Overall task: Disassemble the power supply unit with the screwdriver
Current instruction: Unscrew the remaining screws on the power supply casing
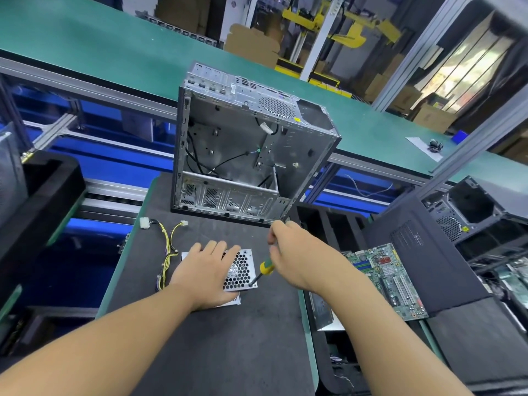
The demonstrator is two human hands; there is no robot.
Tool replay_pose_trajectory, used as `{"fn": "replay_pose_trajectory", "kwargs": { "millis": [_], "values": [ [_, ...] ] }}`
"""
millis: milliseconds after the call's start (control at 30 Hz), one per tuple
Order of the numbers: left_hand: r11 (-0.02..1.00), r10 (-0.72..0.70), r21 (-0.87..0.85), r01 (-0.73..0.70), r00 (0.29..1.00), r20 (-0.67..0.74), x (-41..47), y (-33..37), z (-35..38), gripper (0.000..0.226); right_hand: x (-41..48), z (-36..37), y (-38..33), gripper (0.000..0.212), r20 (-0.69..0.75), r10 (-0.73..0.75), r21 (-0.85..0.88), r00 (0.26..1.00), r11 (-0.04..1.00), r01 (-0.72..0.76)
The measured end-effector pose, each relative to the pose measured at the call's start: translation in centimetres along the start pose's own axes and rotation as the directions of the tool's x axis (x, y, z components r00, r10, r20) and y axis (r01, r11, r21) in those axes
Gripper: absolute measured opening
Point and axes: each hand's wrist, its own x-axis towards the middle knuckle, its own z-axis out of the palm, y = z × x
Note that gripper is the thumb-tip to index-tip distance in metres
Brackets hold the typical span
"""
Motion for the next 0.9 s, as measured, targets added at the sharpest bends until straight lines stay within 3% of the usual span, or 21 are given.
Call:
{"fn": "replay_pose_trajectory", "kwargs": {
  "millis": [100,233,367,500,667,733,800,900],
  "values": [
    [1.0,-0.003,0.014,0.003,1.0,0.018,0.03,-0.08,0.01,0.103,-0.34,-0.07,0.1,0.022,0.056,-0.036,-0.008,0.998,0.999,0.036],
    [1.0,0.002,0.012,-0.003,1.0,0.017,0.1,-0.12,0.11,0.103,-0.48,0.34,-0.05,0.033,-0.044,0.071,-0.079,0.997,0.994,-0.074],
    [1.0,0.008,0.016,-0.009,1.0,0.015,0.05,-0.12,0.2,0.103,-0.52,0.27,0.22,0.016,-0.023,0.017,-0.035,1.0,0.999,-0.017],
    [1.0,0.001,0.019,-0.001,0.999,0.036,0.08,-0.15,0.19,0.104,-0.64,0.12,0.46,0.027,0.018,-0.039,-0.041,0.999,0.998,0.04],
    [1.0,0.002,0.01,-0.003,1.0,0.03,0.0,0.0,0.12,0.103,-0.54,0.59,-0.33,0.033,-0.077,0.042,-0.029,0.996,0.999,-0.044],
    [1.0,0.004,0.016,-0.005,0.999,0.037,0.01,-0.05,0.12,0.104,-0.5,0.58,-0.47,0.024,-0.107,0.013,-0.059,0.994,0.998,-0.019],
    [1.0,0.001,0.016,-0.001,0.999,0.038,0.0,-0.07,0.11,0.103,-0.57,0.29,-0.42,0.012,-0.071,-0.028,-0.046,0.997,0.999,0.024],
    [1.0,-0.004,0.014,0.004,0.999,0.049,0.0,-0.05,0.04,0.103,-0.69,0.02,-0.25,0.022,0.001,-0.056,-0.06,0.998,0.997,0.056]
  ]
}}
